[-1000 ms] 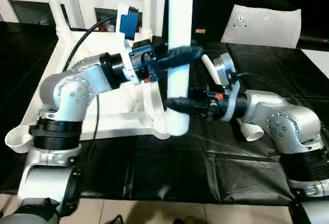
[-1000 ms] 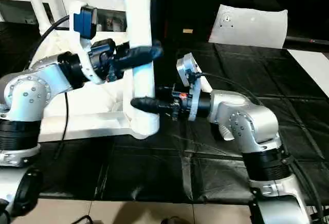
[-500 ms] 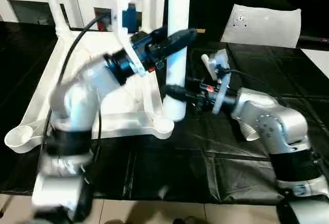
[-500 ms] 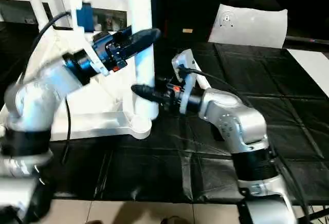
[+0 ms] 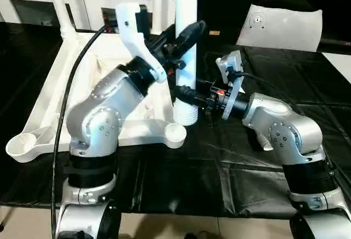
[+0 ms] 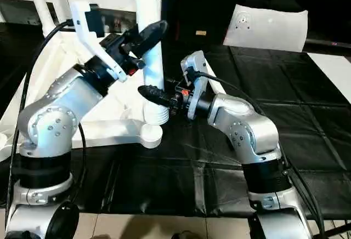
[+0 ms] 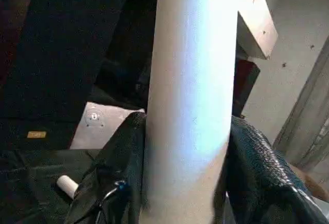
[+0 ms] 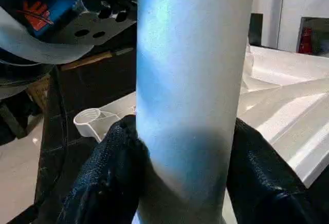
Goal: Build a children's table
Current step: Pick table leg
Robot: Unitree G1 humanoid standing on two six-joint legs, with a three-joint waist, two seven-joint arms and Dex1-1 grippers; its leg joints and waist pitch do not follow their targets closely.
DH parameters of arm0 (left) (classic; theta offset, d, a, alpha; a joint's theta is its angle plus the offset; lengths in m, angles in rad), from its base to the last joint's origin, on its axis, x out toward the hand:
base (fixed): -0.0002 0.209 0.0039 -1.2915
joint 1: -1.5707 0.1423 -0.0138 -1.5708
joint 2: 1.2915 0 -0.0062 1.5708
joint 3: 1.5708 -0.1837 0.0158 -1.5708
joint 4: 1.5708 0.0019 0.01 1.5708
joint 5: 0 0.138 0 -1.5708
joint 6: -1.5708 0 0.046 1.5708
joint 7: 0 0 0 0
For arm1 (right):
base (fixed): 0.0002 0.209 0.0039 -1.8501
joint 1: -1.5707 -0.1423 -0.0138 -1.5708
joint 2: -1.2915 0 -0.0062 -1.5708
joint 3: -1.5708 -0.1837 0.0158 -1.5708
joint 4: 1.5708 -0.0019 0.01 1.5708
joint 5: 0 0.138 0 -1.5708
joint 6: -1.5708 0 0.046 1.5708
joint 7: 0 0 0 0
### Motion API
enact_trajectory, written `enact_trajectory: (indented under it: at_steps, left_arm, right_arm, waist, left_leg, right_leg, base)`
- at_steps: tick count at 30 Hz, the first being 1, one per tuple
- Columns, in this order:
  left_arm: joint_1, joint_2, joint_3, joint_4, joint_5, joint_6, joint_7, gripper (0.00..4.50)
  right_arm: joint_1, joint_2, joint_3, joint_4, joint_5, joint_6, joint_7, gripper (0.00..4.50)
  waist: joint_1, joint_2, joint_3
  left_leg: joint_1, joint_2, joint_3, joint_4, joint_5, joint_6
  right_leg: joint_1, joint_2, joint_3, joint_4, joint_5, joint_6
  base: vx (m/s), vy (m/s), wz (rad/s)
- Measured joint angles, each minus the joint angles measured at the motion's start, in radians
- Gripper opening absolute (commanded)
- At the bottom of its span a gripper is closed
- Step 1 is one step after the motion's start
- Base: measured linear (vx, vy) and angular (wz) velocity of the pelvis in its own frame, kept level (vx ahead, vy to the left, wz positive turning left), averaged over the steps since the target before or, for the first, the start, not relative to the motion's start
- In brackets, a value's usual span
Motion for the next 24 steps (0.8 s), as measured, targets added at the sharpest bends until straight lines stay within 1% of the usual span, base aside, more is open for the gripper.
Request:
enact_trajectory:
  at_steps: [6,12,13,14,16,19,22,24]
  left_arm:
    - [0.000,0.003,-0.003,0.001,0.005,-0.001,0.002,1.84]
    - [-0.001,0.002,0.016,0.020,-0.003,-0.010,0.004,1.84]
    - [-0.001,0.002,0.017,0.023,-0.003,-0.012,0.004,1.84]
    - [-0.001,0.003,0.020,0.028,-0.005,-0.014,0.004,1.84]
    - [-0.007,0.008,0.040,0.064,-0.003,-0.016,0.012,1.84]
    - [-0.012,0.023,0.072,0.117,-0.011,-0.013,0.005,1.81]
    - [-0.042,0.051,0.098,0.164,-0.046,-0.003,-0.031,1.81]
    - [-0.062,0.054,0.124,0.174,-0.076,0.007,-0.047,1.81]
  right_arm:
    - [0.000,0.002,0.004,0.000,-0.014,-0.006,-0.009,1.91]
    - [0.000,0.011,0.004,0.005,-0.019,-0.008,-0.021,1.91]
    - [0.000,0.013,0.004,0.007,-0.020,-0.008,-0.022,2.47]
    - [0.000,0.014,0.004,0.008,-0.020,-0.008,-0.023,2.61]
    - [-0.003,0.014,0.002,0.008,-0.026,-0.018,-0.038,2.67]
    - [-0.005,0.012,-0.011,0.008,-0.023,-0.023,-0.036,3.04]
    - [-0.012,-0.003,-0.028,0.007,0.000,-0.010,-0.013,3.14]
    - [-0.019,-0.017,-0.045,0.007,0.024,0.006,0.002,3.43]
  waist:
    - [-0.001,0.000,0.000]
    - [-0.001,0.000,0.000]
    - [-0.001,0.000,0.000]
    - [-0.001,0.000,0.000]
    - [-0.002,0.000,0.000]
    - [-0.002,0.000,0.000]
    - [-0.001,0.000,0.000]
    - [-0.001,0.000,0.000]
  left_leg:
    - [0.000,0.000,0.000,0.000,0.000,0.000]
    - [0.000,0.000,0.000,0.000,0.000,0.000]
    - [0.000,0.000,0.000,0.000,0.000,0.000]
    - [0.000,0.000,0.000,0.000,0.000,0.000]
    - [0.000,0.000,0.000,0.000,0.000,0.000]
    - [0.000,0.000,0.000,0.000,0.000,0.000]
    - [0.000,0.000,0.000,0.000,0.000,0.001]
    - [-0.001,0.000,0.000,0.000,0.001,0.002]
  right_leg:
    - [0.000,0.000,0.000,0.000,-0.003,0.004]
    - [0.000,0.000,0.000,0.000,0.000,0.000]
    - [0.000,0.000,0.000,0.000,0.000,0.000]
    - [0.000,0.000,0.000,0.000,0.000,0.000]
    - [0.000,0.000,0.000,0.000,0.000,0.000]
    - [0.000,0.000,0.000,0.000,-0.001,0.003]
    - [0.000,0.000,0.000,0.000,0.001,0.000]
    - [0.000,0.000,0.000,-0.001,0.001,0.000]
  base:
    - [0.000,0.000,0.00]
    - [0.000,0.000,0.00]
    - [0.000,0.000,0.00]
    - [0.000,0.000,0.00]
    - [0.000,0.000,0.00]
    - [0.000,0.000,0.00]
    - [0.000,0.000,0.00]
    - [0.000,0.000,0.00]
